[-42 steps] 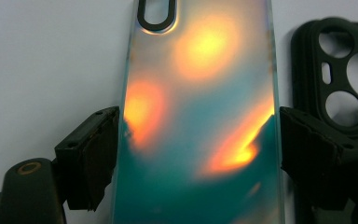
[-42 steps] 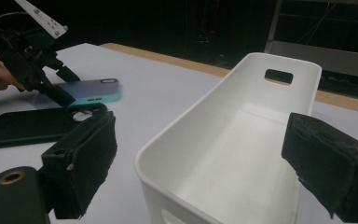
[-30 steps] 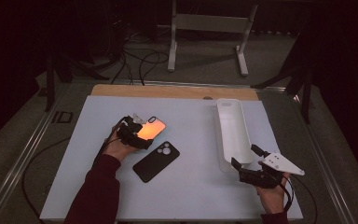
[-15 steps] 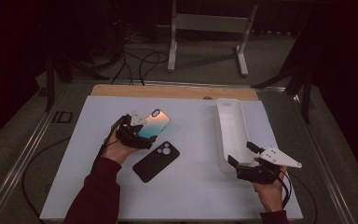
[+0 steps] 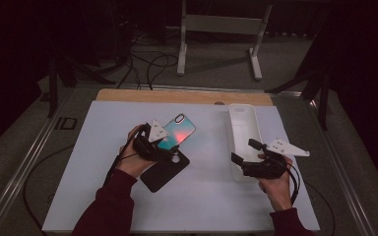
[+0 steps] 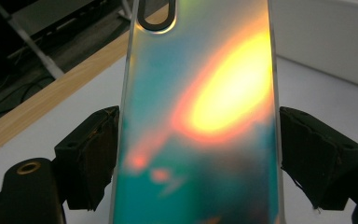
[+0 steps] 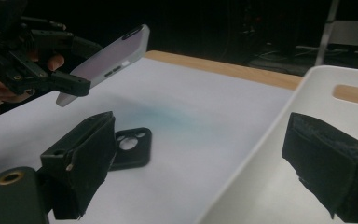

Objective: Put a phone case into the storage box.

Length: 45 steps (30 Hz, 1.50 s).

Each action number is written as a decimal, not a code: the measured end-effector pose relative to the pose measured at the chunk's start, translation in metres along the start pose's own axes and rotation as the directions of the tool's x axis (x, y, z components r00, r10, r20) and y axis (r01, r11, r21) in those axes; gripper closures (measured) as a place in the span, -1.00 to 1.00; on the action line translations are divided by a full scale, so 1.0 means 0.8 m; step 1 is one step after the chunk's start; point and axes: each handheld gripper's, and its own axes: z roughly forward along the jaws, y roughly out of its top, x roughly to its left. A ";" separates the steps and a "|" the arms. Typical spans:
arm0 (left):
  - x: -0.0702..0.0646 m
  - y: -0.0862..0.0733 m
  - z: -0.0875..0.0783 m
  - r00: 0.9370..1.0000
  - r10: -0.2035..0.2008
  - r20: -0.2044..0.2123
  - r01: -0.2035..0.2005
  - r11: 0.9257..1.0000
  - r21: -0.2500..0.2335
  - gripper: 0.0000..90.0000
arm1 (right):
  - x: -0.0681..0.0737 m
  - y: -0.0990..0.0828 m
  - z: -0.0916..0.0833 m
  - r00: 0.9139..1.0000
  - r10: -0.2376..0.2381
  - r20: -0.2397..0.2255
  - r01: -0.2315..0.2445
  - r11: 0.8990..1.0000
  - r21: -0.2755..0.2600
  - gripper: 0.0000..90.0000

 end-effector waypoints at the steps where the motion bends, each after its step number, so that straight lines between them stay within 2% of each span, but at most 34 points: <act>1: -0.002 0.001 0.000 1.000 0.003 0.004 -0.003 1.000 -0.007 -0.63 | 0.000 0.000 0.000 1.000 0.000 0.000 0.000 1.000 0.000 -0.79; 13: -0.029 0.022 -0.005 0.997 0.063 0.038 -0.060 0.996 -0.070 -0.63 | 0.012 0.024 0.031 0.997 0.024 -0.068 -0.023 1.000 0.012 -0.80; 23: -0.051 0.035 -0.005 0.992 0.102 0.077 -0.093 0.989 -0.116 -0.63 | 0.021 0.037 0.050 0.994 0.057 -0.094 -0.054 0.998 0.027 -0.80; 27: -0.059 0.038 -0.006 0.989 0.117 0.087 -0.104 0.985 -0.140 -0.63 | 0.027 0.040 0.058 0.989 0.075 -0.124 -0.070 0.997 0.040 -0.79; 31: -0.063 0.040 -0.004 0.988 0.119 0.098 -0.104 0.984 -0.148 -0.63 | 0.035 0.043 0.065 0.984 0.087 -0.158 -0.079 0.995 0.056 -0.69; 32: -0.066 0.041 -0.004 0.988 0.119 0.097 -0.103 0.982 -0.158 -0.63 | 0.037 0.043 0.066 0.982 0.093 -0.163 -0.084 0.995 0.059 -0.65; 33: -0.067 0.041 -0.004 0.988 0.122 0.097 -0.105 0.981 -0.160 -0.63 | 0.040 0.045 0.070 0.980 0.111 -0.166 -0.100 0.992 0.071 -0.46; 34: -0.067 0.041 -0.004 0.988 0.122 0.097 -0.105 0.981 -0.160 -0.63 | 0.040 0.045 0.070 0.980 0.111 -0.166 -0.100 0.992 0.071 -0.46; 35: -0.069 0.042 -0.004 0.988 0.119 0.096 -0.102 0.980 -0.171 -0.63 | 0.041 0.046 0.073 0.974 0.143 -0.177 -0.130 0.988 0.085 -0.25; 37: -0.070 0.043 -0.003 0.988 0.123 0.098 -0.105 0.980 -0.171 -0.63 | 0.041 0.046 0.074 0.973 0.149 -0.177 -0.134 0.987 0.090 -0.18; 42: -0.075 0.043 -0.001 0.987 0.128 0.101 -0.110 0.979 -0.173 -0.63 | 0.046 0.046 0.079 0.963 0.181 -0.200 -0.165 0.982 0.094 0.21; 43: -0.075 0.042 -0.001 0.987 0.126 0.101 -0.107 0.979 -0.174 -0.63 | 0.046 0.046 0.080 0.961 0.187 -0.206 -0.169 0.981 0.098 0.28; 45: -0.074 0.041 0.000 0.987 0.118 0.105 -0.099 0.980 -0.174 -0.63 | 0.046 0.047 0.080 0.950 0.206 -0.234 -0.186 0.977 0.104 0.45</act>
